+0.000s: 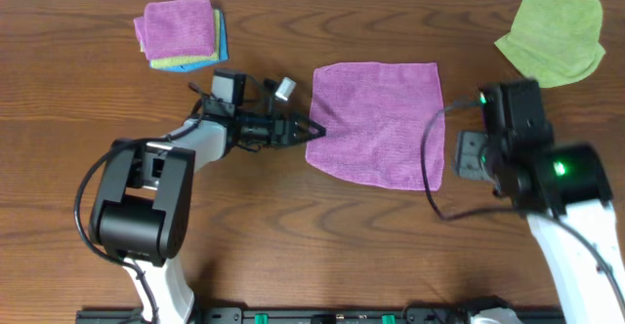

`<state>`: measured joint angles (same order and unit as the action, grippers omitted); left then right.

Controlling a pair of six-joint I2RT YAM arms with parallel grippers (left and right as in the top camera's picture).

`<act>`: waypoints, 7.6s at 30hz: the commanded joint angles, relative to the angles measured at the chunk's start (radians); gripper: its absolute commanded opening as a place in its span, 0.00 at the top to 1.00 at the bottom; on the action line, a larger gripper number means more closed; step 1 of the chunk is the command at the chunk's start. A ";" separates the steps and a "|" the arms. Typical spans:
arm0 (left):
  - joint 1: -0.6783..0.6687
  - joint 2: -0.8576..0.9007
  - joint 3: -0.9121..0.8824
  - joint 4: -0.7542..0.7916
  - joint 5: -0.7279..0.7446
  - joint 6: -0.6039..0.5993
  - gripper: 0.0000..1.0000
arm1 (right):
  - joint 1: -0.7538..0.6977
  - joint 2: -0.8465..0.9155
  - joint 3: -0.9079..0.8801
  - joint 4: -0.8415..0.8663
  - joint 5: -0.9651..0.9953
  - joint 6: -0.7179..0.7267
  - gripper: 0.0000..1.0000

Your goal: Fold the cloth

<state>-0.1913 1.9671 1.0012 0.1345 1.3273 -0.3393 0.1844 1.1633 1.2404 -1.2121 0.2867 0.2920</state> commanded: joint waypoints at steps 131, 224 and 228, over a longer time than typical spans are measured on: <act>-0.157 0.056 0.278 -0.523 -0.706 0.143 0.29 | -0.369 0.497 -0.444 0.799 -0.663 -0.089 0.27; -0.141 0.150 0.279 -0.363 -0.521 -0.069 0.94 | -0.406 0.782 -0.438 0.824 -0.716 -0.132 0.99; -0.141 0.150 0.290 -0.336 -0.458 -0.078 0.94 | -0.406 0.775 -0.409 0.791 -0.733 -0.129 0.98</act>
<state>-0.3347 2.0983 1.2850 -0.2035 0.8192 -0.4034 -0.2367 1.8503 0.8879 -0.3710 -0.5964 0.1593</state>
